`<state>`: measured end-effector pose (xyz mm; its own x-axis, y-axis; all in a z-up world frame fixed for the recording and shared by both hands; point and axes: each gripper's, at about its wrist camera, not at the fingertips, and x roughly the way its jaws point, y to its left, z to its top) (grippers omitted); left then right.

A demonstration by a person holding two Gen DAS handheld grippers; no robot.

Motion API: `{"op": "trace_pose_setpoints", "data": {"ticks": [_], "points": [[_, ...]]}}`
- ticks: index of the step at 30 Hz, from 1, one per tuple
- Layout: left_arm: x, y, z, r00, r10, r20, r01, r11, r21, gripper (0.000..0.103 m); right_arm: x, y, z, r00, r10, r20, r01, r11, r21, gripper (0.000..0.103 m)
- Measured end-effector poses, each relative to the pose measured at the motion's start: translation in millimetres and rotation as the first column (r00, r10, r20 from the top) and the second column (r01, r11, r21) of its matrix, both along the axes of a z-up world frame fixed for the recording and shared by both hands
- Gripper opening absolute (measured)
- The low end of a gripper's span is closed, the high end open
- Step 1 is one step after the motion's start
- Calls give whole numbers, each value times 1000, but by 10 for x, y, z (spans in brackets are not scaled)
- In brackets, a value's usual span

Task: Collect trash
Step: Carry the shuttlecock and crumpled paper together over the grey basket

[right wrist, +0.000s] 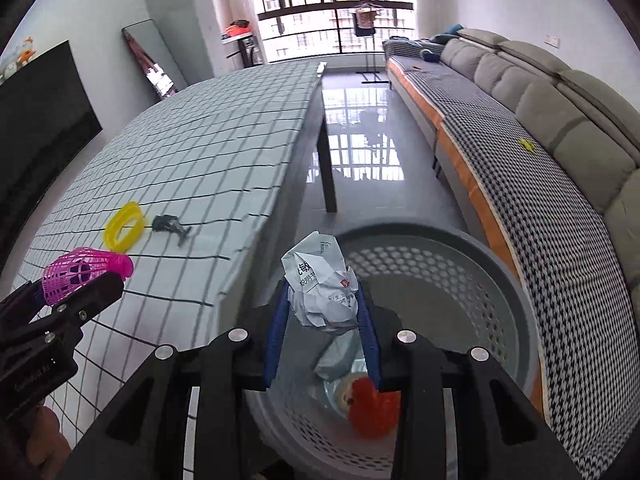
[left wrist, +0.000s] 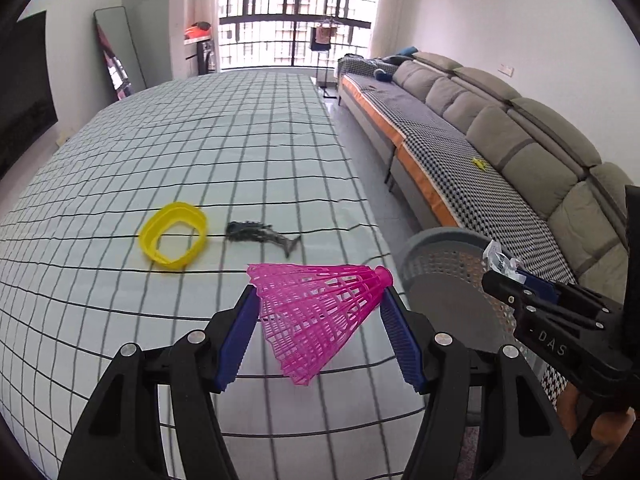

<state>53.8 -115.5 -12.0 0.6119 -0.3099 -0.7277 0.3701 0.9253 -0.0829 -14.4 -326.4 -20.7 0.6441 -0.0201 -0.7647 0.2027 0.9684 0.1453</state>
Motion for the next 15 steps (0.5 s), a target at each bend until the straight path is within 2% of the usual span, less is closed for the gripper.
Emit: {"op": "trace_pose_setpoints", "data": {"ticks": [8, 15], "points": [[-203, -727, -133, 990, -140, -26, 141, 989, 32, 61, -526, -607, -344, 987, -152, -60, 154, 988, 26, 33], [-262, -1150, -308, 975, -211, -64, 215, 975, 64, 61, -652, -781, -540, 980, -179, -90, 182, 983, 35, 33]]}}
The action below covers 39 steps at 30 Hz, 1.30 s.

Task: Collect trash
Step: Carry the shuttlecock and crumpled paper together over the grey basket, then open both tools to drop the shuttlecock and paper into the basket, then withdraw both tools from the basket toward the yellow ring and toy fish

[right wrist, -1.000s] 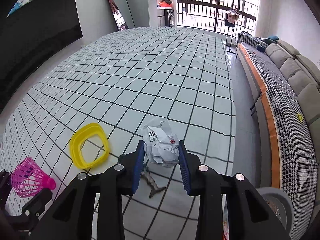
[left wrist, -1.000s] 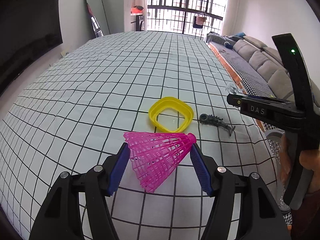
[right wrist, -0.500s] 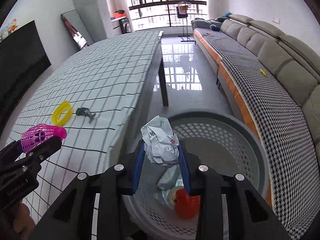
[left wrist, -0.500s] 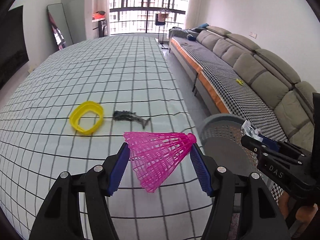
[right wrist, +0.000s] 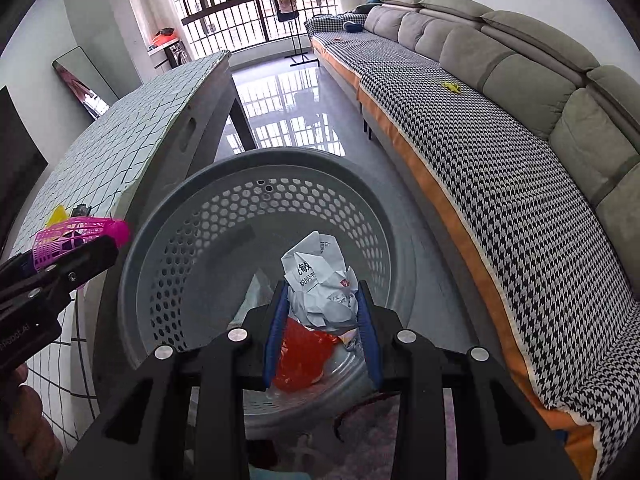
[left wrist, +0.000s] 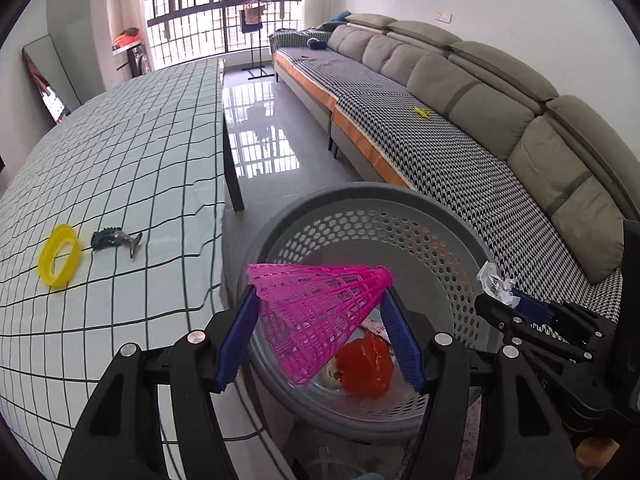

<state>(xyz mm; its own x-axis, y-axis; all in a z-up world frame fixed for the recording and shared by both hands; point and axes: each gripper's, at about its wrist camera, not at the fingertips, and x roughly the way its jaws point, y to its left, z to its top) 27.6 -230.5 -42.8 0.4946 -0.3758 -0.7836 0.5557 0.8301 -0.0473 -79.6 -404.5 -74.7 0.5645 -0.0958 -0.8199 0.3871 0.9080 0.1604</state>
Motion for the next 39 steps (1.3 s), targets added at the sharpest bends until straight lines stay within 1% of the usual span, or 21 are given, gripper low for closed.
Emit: {"op": "trace_pose_setpoints", "data": {"ticks": [5, 9, 17, 18, 19, 22, 23, 24, 28, 39], "points": [[20, -104, -117, 1000, -16, -22, 16, 999, 29, 61, 40, -44, -108, 1000, 0, -17, 1, 1000, 18, 33], [59, -121, -154, 999, -14, -30, 15, 999, 37, 61, 95, -43, -164, 1000, 11, -22, -11, 1000, 28, 33], [78, -127, -139, 1000, -9, -28, 10, 999, 38, 65, 150, -26, -134, 1000, 20, -13, -20, 999, 26, 34], [66, -139, -140, 1000, -8, -26, 9, 999, 38, 65, 148, -27, -128, 1000, 19, -12, -18, 1000, 24, 38], [62, -136, -136, 1000, -7, -24, 8, 999, 37, 65, 142, -28, -123, 1000, 15, -10, -14, 1000, 22, 39], [64, -107, -128, 1000, -2, -24, 3, 999, 35, 66, 121, -33, -99, 1000, 6, 0, -6, 1000, 18, 50], [62, -96, -120, 1000, 1, -22, 0, 999, 34, 67, 114, -26, -89, 1000, 3, 5, -3, 1000, 14, 55], [67, -93, -112, 1000, 3, -21, -3, 999, 33, 67, 108, -22, -79, 1000, 0, 10, 0, 1000, 10, 56], [58, -51, -84, 1000, 14, -16, -13, 1000, 23, 71, 105, -11, -47, 1000, 3, 14, -4, 1000, 3, 56], [17, 28, -22, 1000, 14, -5, -14, 1000, 5, 72, 63, 18, 35, 999, -1, 33, 1, 1000, -6, 56]]}}
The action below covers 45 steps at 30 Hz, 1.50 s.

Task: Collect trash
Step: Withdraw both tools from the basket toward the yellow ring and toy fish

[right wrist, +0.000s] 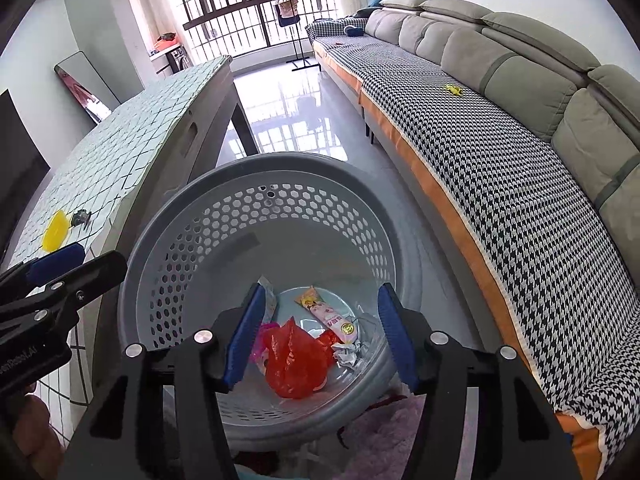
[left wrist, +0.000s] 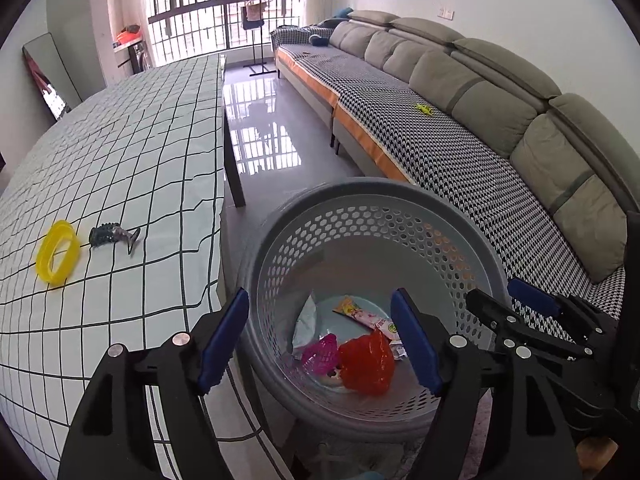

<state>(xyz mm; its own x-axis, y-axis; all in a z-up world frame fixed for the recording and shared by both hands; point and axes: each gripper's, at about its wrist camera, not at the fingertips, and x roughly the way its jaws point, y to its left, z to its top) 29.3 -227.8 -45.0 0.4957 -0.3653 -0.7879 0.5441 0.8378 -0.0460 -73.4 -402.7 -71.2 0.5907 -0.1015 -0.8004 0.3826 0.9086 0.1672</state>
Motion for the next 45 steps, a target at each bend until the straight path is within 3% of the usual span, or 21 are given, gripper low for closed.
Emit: {"op": "trace_pose_setpoints", "data": {"ticks": [24, 45], "points": [[-127, 309, 277, 997, 41, 59, -38, 998, -52, 84, -119, 223, 231, 998, 22, 58, -21, 1000, -22, 59], [125, 1227, 496, 973, 201, 110, -194, 978, -78, 85, 405, 956, 526, 979, 175, 102, -169, 983, -67, 59]]}}
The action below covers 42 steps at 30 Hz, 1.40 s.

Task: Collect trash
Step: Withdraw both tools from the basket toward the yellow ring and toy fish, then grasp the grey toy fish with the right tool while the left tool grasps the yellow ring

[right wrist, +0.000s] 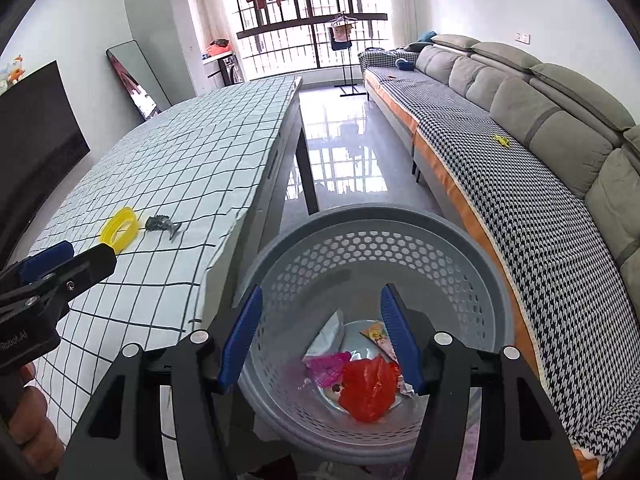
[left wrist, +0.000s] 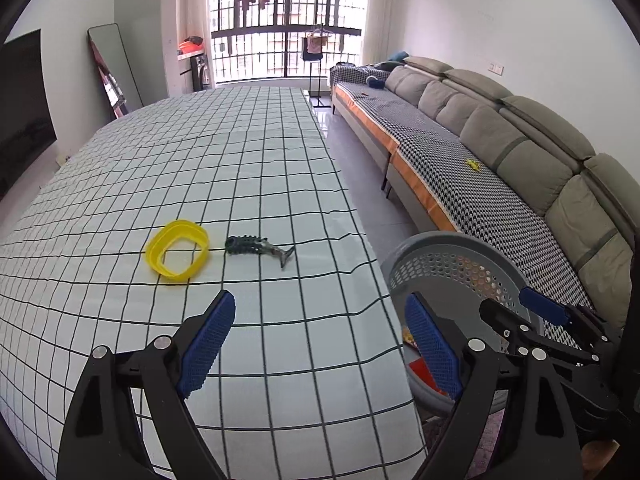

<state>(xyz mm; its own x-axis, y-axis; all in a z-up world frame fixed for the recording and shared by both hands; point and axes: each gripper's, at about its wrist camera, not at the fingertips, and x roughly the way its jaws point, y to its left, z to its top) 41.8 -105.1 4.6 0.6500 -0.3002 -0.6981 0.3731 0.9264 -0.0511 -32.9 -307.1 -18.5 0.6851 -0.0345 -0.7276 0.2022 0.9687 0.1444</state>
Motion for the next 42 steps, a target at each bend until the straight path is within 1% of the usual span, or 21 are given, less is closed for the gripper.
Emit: {"op": "trace_pose_setpoints", "data": {"ticks": [10, 17, 24, 29, 33, 37, 42], "points": [[125, 555, 22, 995, 96, 7, -96, 995, -17, 86, 302, 555, 73, 993, 115, 7, -115, 993, -20, 59], [280, 946, -36, 986, 169, 3, -169, 985, -14, 87, 525, 877, 15, 983, 186, -15, -186, 982, -30, 59], [471, 1253, -104, 973, 230, -12, -230, 973, -5, 87, 892, 1150, -58, 966, 256, -37, -257, 966, -36, 59], [600, 1360, -143, 967, 253, -19, -253, 968, -3, 87, 1213, 1261, -151, 951, 299, -77, -304, 951, -61, 59], [696, 1379, -226, 964, 260, -45, -261, 965, -3, 87, 1442, 1299, -227, 941, 320, -110, -329, 942, -69, 59], [747, 1385, -319, 963, 262, -70, -262, 965, 0, 87, 1641, 1338, -296, 929, 346, -128, -356, 932, -70, 59], [783, 1385, -380, 960, 265, -90, -266, 964, 1, 87, 1876, 1355, -405, 917, 362, -165, -375, 926, -50, 59]]}}
